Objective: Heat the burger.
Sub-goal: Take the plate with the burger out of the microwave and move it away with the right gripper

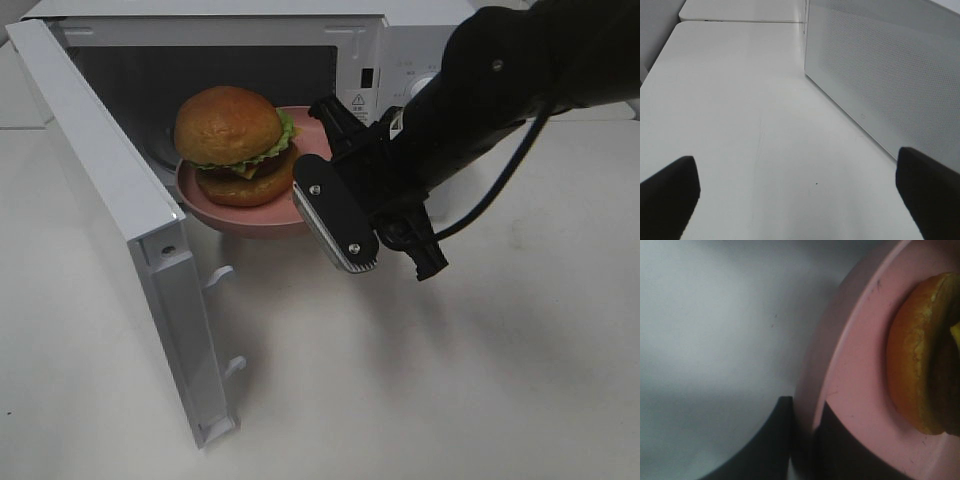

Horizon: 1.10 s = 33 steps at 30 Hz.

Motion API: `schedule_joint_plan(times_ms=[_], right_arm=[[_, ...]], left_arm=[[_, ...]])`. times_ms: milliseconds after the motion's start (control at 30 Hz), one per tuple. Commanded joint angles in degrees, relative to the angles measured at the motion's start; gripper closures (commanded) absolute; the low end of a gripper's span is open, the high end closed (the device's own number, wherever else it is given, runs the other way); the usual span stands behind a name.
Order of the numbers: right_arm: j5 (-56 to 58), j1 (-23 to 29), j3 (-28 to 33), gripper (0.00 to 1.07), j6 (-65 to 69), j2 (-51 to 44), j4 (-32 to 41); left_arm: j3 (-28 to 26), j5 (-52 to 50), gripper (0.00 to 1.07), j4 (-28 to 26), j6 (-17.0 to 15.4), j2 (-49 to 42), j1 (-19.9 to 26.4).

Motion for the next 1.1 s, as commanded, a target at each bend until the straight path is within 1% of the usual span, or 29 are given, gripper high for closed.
schedule_joint_plan(times_ms=[33, 67, 100, 133, 200, 267, 400, 433, 500, 533, 567, 633, 667, 733, 767, 833, 933, 1100], right_arm=[[-5.4, -0.6, 1.8, 1.07, 0.7, -3.6, 0.6], [-5.4, -0.6, 3.7, 1.07, 0.7, -5.3, 0.6], [-5.4, -0.6, 3.7, 1.07, 0.7, -5.3, 0.6], [-5.6, -0.6, 5.7, 1.07, 0.7, -7.1, 0.6], [-5.8, -0.6, 6.8, 1.07, 0.7, -8.1, 0.6], [-6.3, -0.6, 9.5, 1.07, 1.0, -11.1, 0.6], [-6.2, -0.6, 11.7, 1.07, 1.3, -13.5, 0.6], [-6.0, -0.6, 13.3, 1.07, 2.5, -15.4, 0.6], [-5.8, -0.6, 14.2, 1.07, 3.3, -16.4, 0.6], [-5.4, -0.6, 15.8, 1.07, 4.1, -18.3, 0.6], [-5.4, -0.6, 15.8, 1.07, 4.1, -18.3, 0.6], [-4.5, -0.6, 18.3, 1.07, 4.6, -21.3, 0.6], [-4.5, -0.6, 18.3, 1.07, 4.6, -21.3, 0.6], [-4.5, -0.6, 21.8, 1.07, 5.4, -25.4, 0.6], [-4.5, -0.6, 21.8, 1.07, 5.4, -25.4, 0.6], [-4.4, -0.6, 23.9, 1.07, 5.6, -28.4, 0.6], [-4.1, -0.6, 24.6, 1.07, 5.8, -29.5, 0.6], [-2.7, -0.6, 27.5, 1.07, 9.2, -35.5, 0.4]], left_arm=[[0.2, -0.3, 0.07, -0.6, -0.2, -1.2, -0.2], [0.2, -0.3, 0.07, -0.6, -0.2, -1.2, -0.2], [0.2, -0.3, 0.07, -0.6, -0.2, -1.2, -0.2], [0.2, -0.3, 0.07, -0.6, -0.2, -1.2, -0.2], [0.2, -0.3, 0.07, -0.6, -0.2, -1.2, -0.2], [0.2, -0.3, 0.07, -0.6, -0.2, -1.2, -0.2], [0.2, -0.3, 0.07, -0.6, -0.2, -1.2, -0.2], [0.2, -0.3, 0.07, -0.6, -0.2, -1.2, -0.2], [0.2, -0.3, 0.07, -0.6, -0.2, -1.2, -0.2], [0.2, -0.3, 0.07, -0.6, -0.2, -1.2, -0.2], [0.2, -0.3, 0.07, -0.6, -0.2, -1.2, -0.2], [0.2, -0.3, 0.07, -0.6, -0.2, -1.2, -0.2], [0.2, -0.3, 0.07, -0.6, -0.2, -1.2, -0.2], [0.2, -0.3, 0.07, -0.6, -0.2, -1.2, -0.2], [0.2, -0.3, 0.07, -0.6, -0.2, -1.2, -0.2], [0.2, -0.3, 0.07, -0.6, -0.2, -1.2, -0.2], [0.2, -0.3, 0.07, -0.6, -0.2, -1.2, -0.2], [0.2, -0.3, 0.07, -0.6, -0.2, -1.2, -0.2]])
